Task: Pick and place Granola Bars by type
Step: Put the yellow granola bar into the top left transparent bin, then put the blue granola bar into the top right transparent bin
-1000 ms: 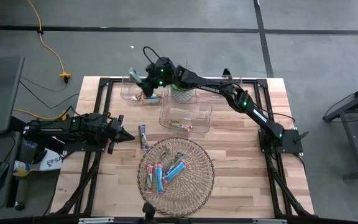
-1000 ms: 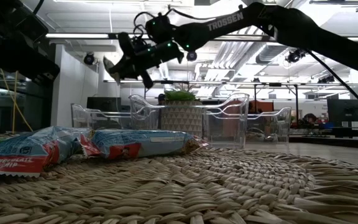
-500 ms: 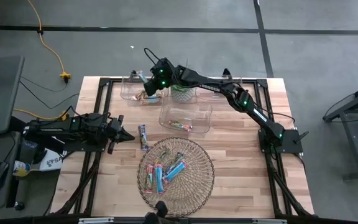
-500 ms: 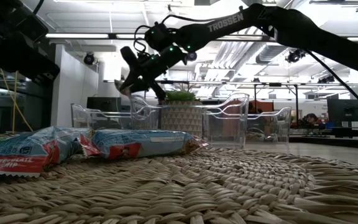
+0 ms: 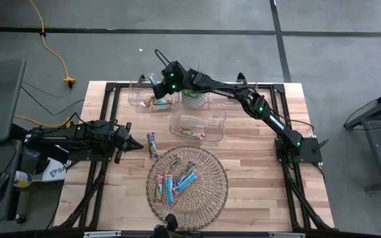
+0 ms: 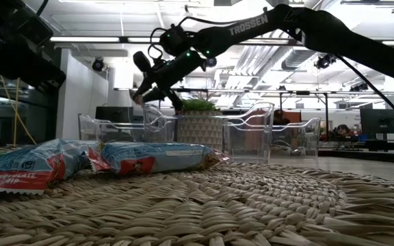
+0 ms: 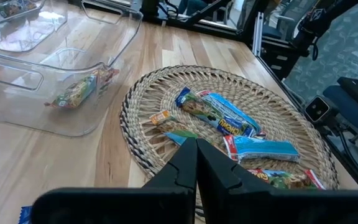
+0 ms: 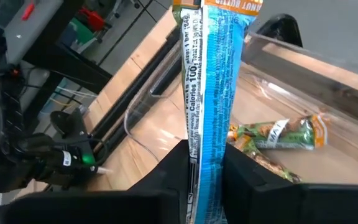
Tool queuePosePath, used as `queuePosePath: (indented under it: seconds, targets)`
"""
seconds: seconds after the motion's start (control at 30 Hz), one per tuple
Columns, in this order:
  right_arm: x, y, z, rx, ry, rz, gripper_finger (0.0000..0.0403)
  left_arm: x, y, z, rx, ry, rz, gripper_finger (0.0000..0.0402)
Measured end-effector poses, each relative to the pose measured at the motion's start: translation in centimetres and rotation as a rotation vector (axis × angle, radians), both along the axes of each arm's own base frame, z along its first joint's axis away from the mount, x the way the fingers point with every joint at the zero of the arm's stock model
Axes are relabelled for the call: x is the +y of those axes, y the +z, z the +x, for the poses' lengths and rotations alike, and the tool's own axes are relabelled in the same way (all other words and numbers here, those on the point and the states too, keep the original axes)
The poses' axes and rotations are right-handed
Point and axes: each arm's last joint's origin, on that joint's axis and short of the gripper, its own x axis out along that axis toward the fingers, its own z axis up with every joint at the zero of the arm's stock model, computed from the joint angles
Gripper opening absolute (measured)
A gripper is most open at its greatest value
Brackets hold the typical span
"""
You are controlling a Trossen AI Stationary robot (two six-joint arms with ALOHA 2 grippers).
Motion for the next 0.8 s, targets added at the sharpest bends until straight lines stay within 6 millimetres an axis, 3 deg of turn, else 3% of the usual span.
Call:
queuePosePath:
  seconds: [0.6,0.8]
  targets:
    - [0.13,0.13,0.12,-0.015,0.037,-0.016,0.0107,0.0,0.0,0.0,0.0,0.001,0.0,0.0001]
    - [0.19,0.95,0.52,-0.112,0.117,-0.042,0.0108,0.0,0.0,0.0,0.0,0.001,0.0,0.0001]
